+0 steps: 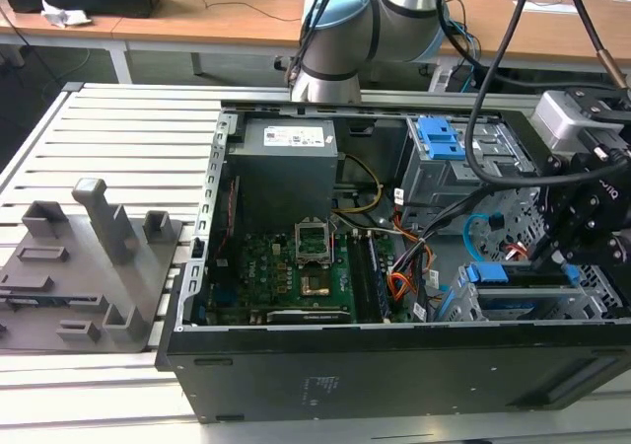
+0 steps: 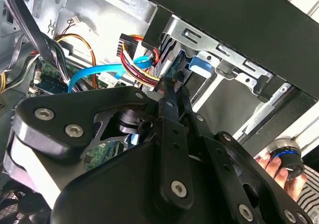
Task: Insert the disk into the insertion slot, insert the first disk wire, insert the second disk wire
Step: 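Insert the first disk wire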
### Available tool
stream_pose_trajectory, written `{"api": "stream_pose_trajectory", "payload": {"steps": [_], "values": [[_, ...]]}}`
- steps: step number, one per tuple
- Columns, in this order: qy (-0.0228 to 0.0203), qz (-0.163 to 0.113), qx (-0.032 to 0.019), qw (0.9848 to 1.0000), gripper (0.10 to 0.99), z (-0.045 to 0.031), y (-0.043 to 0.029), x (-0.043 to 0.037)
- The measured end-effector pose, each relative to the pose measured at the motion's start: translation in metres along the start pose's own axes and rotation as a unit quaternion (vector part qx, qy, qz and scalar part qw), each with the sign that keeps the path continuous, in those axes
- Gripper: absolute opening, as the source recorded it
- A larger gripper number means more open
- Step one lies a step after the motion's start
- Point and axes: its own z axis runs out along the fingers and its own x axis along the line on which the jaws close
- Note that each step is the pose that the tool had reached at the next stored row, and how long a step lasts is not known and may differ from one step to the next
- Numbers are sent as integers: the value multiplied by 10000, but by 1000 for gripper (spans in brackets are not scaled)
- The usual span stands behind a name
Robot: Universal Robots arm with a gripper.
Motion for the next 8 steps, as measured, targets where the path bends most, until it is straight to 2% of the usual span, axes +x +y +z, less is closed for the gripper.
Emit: {"api": "stream_pose_trajectory", "payload": {"steps": [6,7,8], "values": [[-7,0,-1,10000,173,20,-5,-2],[-9,0,-1,10000,184,26,-5,-1],[-3,0,0,10000,247,19,-5,-1]]}}
